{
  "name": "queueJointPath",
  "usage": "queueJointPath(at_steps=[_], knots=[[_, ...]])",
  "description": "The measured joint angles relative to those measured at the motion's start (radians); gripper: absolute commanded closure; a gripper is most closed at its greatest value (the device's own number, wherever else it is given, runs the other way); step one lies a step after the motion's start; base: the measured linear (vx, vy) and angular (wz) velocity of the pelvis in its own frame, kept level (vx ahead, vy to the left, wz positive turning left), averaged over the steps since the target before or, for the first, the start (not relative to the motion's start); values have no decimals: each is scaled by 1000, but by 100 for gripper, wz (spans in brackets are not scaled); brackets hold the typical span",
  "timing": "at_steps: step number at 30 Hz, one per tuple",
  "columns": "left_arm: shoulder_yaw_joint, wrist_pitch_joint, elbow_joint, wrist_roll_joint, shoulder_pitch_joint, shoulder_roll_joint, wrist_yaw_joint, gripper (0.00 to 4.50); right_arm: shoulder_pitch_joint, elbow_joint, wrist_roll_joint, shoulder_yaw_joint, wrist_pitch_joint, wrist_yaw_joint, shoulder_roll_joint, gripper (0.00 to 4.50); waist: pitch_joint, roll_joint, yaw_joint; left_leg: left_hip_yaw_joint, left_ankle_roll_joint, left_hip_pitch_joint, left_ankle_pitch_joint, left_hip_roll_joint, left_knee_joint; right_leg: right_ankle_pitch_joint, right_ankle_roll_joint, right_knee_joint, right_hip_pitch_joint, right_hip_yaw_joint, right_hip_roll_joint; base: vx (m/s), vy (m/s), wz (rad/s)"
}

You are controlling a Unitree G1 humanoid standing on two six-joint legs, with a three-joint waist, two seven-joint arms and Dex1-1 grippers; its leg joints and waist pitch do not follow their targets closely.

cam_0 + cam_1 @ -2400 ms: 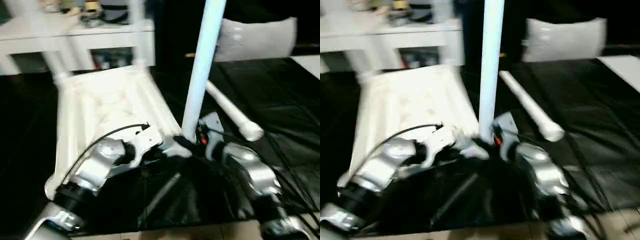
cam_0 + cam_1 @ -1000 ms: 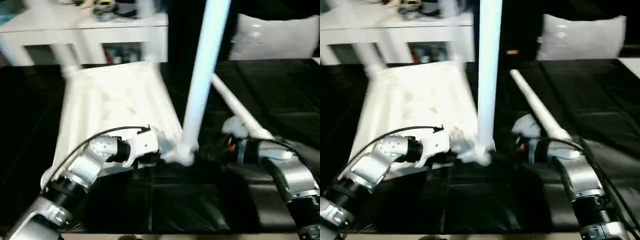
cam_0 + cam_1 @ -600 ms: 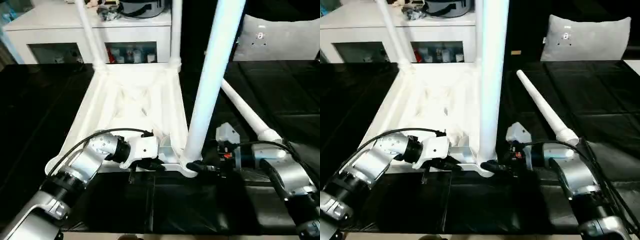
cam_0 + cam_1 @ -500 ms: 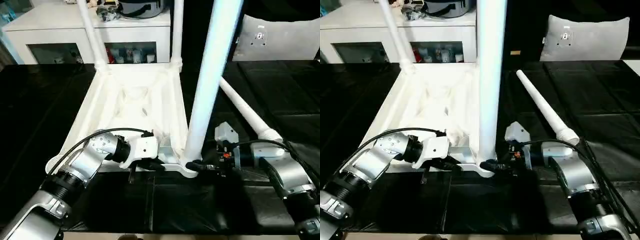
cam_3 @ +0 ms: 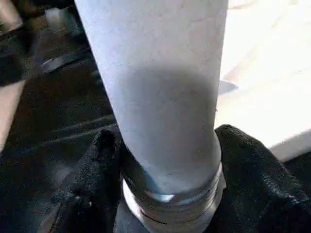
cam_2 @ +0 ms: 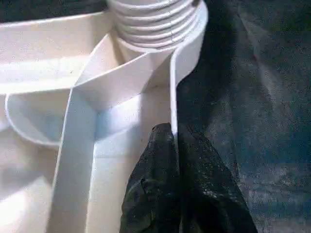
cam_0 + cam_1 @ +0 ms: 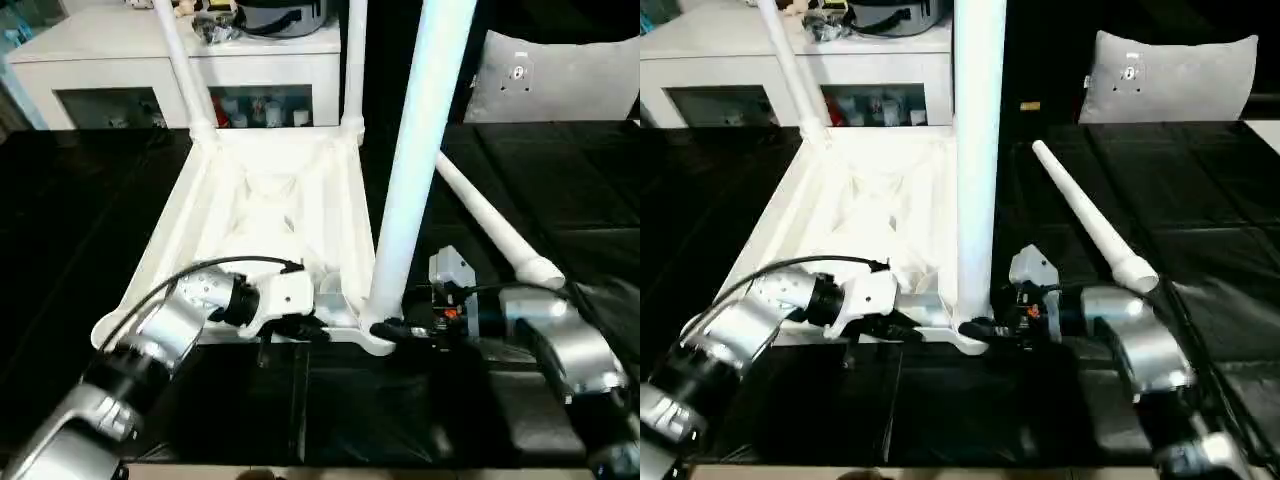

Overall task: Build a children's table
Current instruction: Rotate leg to tighten

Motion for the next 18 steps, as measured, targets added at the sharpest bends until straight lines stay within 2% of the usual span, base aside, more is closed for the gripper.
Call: queueJointPath(at_steps=[2,6,10,12,15,16,18], knots=[[15,62,-10,9,3,-21,62,450,0,6,-19,-13,7,-102,44,186,0,-1,-15,0,-1,6,1,0,0,0,0,0,0,0,0,0,0,0],[76,272,-75,43,32,-143,279,450,-31,79,-59,-87,10,-405,203,186,2,-4,-74,0,-1,8,1,-1,1,-1,1,-8,1,-5,0,0,0,0],[104,384,-113,68,47,-259,436,450,-77,132,-85,-127,11,-577,278,186,3,-5,-105,-7,-1,3,1,2,0,0,1,-24,1,-19,-2,0,0,0],[109,416,-118,76,47,-302,494,450,-88,148,-94,-133,0,-630,292,186,3,-5,-108,-8,-1,-1,1,1,1,1,-1,-25,1,-19,-2,0,0,0],[101,427,-129,79,47,-309,522,450,-90,156,-104,-135,-20,-655,304,186,3,-5,-104,-8,0,-4,0,1,0,4,-3,-24,1,-18,-2,0,0,0],[99,427,-131,80,47,-308,527,450,-90,157,-104,-138,-23,-656,306,130,3,-6,-102,-8,0,-4,0,1,0,7,-3,-24,1,-18,-2,0,0,0],[89,420,-138,91,46,-303,531,450,-90,159,-102,-150,-27,-656,316,116,2,-6,-99,-8,0,-4,0,1,-3,11,-4,-23,0,-18,-2,0,0,0]])
